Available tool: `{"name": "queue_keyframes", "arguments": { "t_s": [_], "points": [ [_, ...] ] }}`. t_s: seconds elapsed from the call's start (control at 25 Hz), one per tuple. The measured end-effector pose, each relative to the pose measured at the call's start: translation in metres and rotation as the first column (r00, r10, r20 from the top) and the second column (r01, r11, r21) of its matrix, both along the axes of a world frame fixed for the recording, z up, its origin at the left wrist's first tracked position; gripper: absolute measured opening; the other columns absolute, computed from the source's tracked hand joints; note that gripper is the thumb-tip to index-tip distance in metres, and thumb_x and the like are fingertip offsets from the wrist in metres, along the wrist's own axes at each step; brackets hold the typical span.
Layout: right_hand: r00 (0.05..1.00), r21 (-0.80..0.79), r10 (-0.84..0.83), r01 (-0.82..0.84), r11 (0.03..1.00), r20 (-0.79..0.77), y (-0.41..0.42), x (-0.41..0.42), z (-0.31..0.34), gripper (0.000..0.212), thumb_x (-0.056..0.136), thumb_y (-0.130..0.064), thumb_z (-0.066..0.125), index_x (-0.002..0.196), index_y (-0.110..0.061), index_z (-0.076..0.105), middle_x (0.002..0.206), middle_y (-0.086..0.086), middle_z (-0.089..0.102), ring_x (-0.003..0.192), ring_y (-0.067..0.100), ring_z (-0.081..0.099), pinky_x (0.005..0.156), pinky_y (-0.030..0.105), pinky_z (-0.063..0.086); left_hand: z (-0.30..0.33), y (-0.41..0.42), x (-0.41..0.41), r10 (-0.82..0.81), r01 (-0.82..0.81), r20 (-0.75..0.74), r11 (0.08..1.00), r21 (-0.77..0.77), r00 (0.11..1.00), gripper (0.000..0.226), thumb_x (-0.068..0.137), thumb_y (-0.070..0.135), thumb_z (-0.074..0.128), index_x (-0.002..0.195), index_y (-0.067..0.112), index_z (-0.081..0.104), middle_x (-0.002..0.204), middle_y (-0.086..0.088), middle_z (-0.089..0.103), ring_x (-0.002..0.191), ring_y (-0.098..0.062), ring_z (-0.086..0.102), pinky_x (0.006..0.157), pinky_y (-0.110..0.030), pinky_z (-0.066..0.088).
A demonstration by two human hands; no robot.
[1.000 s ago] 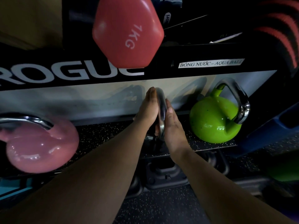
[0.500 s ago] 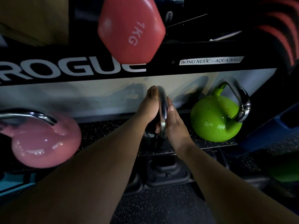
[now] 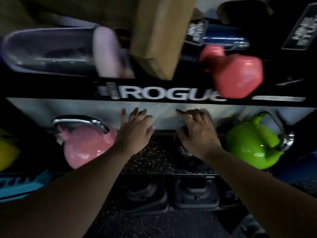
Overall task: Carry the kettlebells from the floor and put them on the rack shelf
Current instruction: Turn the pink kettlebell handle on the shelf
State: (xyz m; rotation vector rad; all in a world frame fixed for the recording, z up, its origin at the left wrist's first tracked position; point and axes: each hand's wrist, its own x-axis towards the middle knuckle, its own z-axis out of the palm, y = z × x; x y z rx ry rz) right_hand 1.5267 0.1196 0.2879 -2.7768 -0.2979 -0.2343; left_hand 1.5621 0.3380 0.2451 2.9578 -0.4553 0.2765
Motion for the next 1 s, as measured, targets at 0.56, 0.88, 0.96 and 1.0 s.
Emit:
{"name": "queue_keyframes", "arguments": {
  "t_s": [0.56, 0.88, 0.96, 1.0],
  "points": [
    [0.961, 0.112, 0.056, -0.027, 0.993, -0.27, 0.283, 0.051, -0.025, 0.054, 0.095, -0.062, 0.033, 0.135, -0.027, 0.045, 0.124, 0.013, 0.058, 0.115, 0.034, 0.053, 0.093, 0.044, 0.045, -0.001, 0.239, -0.014, 0.307, -0.482, -0.382, 0.678, -0.555, 0.872, 0.086, 0.085, 0.077, 0.03, 0.15, 0.021, 0.024, 0.153, -0.011, 0.034, 0.13, -0.032, 0.046, 0.098, -0.045, 0.044],
    [0.978, 0.442, -0.121, 0.186, 0.877, -0.17, 0.298, 0.023, -0.043, 0.041, 0.096, -0.056, 0.042, 0.1, -0.017, 0.054, 0.089, 0.007, 0.064, 0.08, 0.025, 0.06, 0.064, 0.035, 0.049, -0.011, 0.211, 0.017, 0.182, -0.555, -0.525, 0.31, -0.772, 0.832, 0.081, 0.094, 0.061, 0.039, 0.155, 0.019, 0.008, 0.159, -0.016, 0.022, 0.137, -0.034, 0.037, 0.092, -0.032, 0.03],
    [0.96, 0.548, -0.097, 0.231, 0.804, -0.262, 0.293, 0.019, -0.04, 0.036, 0.096, -0.053, 0.048, 0.097, -0.019, 0.058, 0.083, 0.006, 0.067, 0.076, 0.026, 0.062, 0.062, 0.035, 0.048, -0.014, 0.208, 0.02, 0.134, -0.543, -0.528, 0.278, -0.793, 0.839, 0.082, 0.092, 0.061, 0.043, 0.155, 0.018, 0.01, 0.158, -0.016, 0.025, 0.136, -0.033, 0.038, 0.091, -0.03, 0.03],
    [0.942, 0.628, -0.05, 0.262, 0.733, -0.333, 0.289, 0.022, -0.035, 0.031, 0.095, -0.051, 0.051, 0.096, -0.021, 0.062, 0.081, 0.005, 0.068, 0.075, 0.027, 0.064, 0.06, 0.034, 0.048, -0.016, 0.202, 0.018, 0.141, -0.535, -0.517, 0.269, -0.801, 0.844, 0.082, 0.092, 0.063, 0.042, 0.154, 0.019, 0.012, 0.158, -0.016, 0.025, 0.135, -0.033, 0.04, 0.091, -0.03, 0.032]
  ]
}}
